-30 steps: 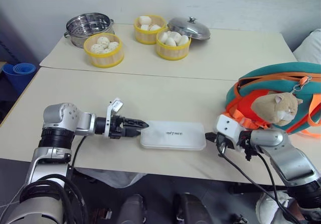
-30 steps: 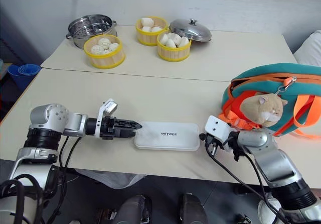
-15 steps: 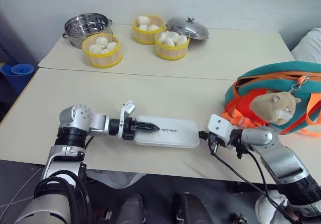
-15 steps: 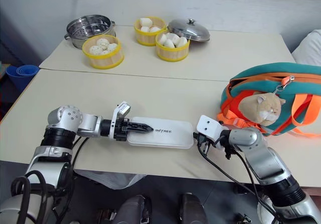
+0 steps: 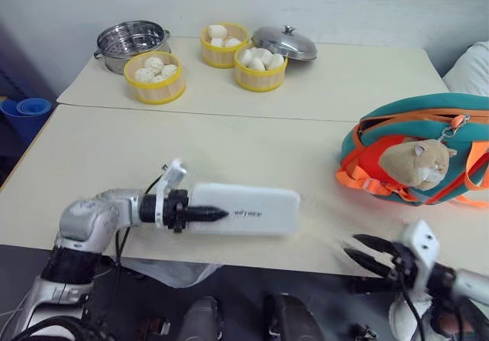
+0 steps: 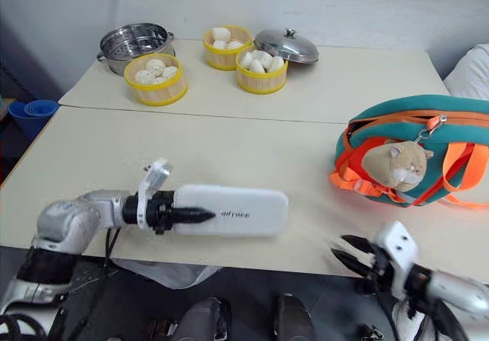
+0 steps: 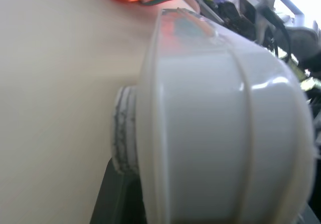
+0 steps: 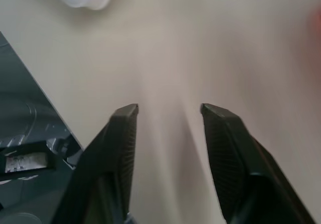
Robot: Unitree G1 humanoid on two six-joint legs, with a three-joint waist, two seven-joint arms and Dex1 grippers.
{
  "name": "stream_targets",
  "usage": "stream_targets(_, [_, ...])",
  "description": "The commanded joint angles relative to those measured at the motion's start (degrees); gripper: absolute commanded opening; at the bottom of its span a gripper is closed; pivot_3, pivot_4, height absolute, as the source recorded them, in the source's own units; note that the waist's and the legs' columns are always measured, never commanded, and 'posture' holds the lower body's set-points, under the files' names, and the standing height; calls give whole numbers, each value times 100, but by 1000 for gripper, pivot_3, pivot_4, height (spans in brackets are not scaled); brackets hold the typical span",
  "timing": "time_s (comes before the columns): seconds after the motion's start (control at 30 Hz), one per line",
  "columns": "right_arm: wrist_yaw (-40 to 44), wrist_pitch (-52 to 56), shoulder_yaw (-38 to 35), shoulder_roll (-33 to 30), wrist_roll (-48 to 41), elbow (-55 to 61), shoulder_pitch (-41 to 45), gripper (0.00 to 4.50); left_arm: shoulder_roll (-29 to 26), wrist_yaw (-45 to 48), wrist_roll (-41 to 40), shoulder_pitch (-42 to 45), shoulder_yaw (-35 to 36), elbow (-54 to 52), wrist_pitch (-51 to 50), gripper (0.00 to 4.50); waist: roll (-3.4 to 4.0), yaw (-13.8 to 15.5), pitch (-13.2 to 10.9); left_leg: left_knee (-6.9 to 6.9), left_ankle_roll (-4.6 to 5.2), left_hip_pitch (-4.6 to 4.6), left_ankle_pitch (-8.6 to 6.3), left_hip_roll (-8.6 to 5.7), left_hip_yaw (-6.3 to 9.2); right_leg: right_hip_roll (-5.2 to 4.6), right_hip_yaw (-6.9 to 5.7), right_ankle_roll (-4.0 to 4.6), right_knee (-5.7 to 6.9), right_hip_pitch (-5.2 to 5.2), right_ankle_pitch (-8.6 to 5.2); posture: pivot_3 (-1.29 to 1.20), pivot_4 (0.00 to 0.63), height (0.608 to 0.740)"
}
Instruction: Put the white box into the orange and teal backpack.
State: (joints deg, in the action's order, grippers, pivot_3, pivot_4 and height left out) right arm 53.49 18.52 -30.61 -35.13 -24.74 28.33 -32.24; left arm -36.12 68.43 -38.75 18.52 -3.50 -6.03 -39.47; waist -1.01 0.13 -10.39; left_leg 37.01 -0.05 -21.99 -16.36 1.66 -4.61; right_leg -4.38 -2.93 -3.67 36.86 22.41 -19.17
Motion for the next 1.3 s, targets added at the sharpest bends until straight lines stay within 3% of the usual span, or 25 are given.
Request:
stream_targets(0.03, [-59,-920,-1020,309,-161,-480,-147,2799,140,248,54,-33,179,-362,817,1445,0,-3,0,3,33,-1,-19,0,0,-2,0,0,0,0,0,0,150,740])
stream_targets(0.1, [-33,-849,-1414,368,-508,-761,-176,2799,215,327,56,-61,185,-376,1023,1445,2,-6,0,7,43,0,-23,-1,0,-5,3,-1,1,-1,1,0,150,740])
stream_targets(0.17, [-75,-829,-1800,315,-817,-1081,-23,3131,175,477,93,-43,104,-356,1144,1445,2,-29,0,3,44,0,-23,0,0,-5,3,-1,2,1,1,0,150,740])
stream_targets(0.33, [14,-1242,-1941,-113,-759,-1828,590,4468,23,717,197,81,-105,-250,1090,1445,10,-53,0,4,46,3,-22,0,-1,-3,4,1,7,1,0,0,150,740])
stream_targets(0.53, [185,-1051,-1059,-735,-814,-2388,2018,4468,1,662,271,93,-105,-239,1075,1445,15,-55,-2,9,49,3,-20,-1,-2,-1,3,-2,10,1,1,0,150,740])
stream_targets(0.7, [292,-672,-165,-841,-898,-2343,2977,4468,-129,598,209,10,68,-253,971,1445,19,-32,-3,7,48,1,-19,0,-1,3,0,-2,19,6,1,0,150,740])
stream_targets(0.8, [297,-446,275,-710,-1046,-2181,3406,3910,-113,329,-177,-8,448,-240,580,1445,20,-33,-4,12,48,-1,-18,1,0,2,-1,-2,20,6,1,0,150,740])
stream_targets(1.03, [79,-289,1091,-138,-1230,-1833,4234,1567,-178,-92,-892,44,1242,-197,-267,1445,19,-62,-5,16,48,-4,-18,3,3,2,-3,-6,25,8,3,0,150,740])
stream_targets(1.17, [36,-15,1973,452,-1417,-1220,4544,222,-612,-96,-1191,176,1675,238,-895,1445,18,-122,-5,15,41,-7,-15,5,4,3,-4,-6,30,15,3,0,150,740])
stream_targets(1.2, [-4,139,2177,598,-1551,-1032,4647,28,-725,-63,-1243,232,1773,388,-1000,1445,19,-141,-6,12,40,-7,-14,4,5,2,-4,-5,33,18,3,0,150,740])
stream_targets(1.3, [-119,714,2648,869,-2127,-420,4852,28,-1000,25,-1223,297,1918,634,-1118,1445,20,-192,-7,12,39,-9,-14,3,7,1,-5,-5,34,20,3,0,150,740])
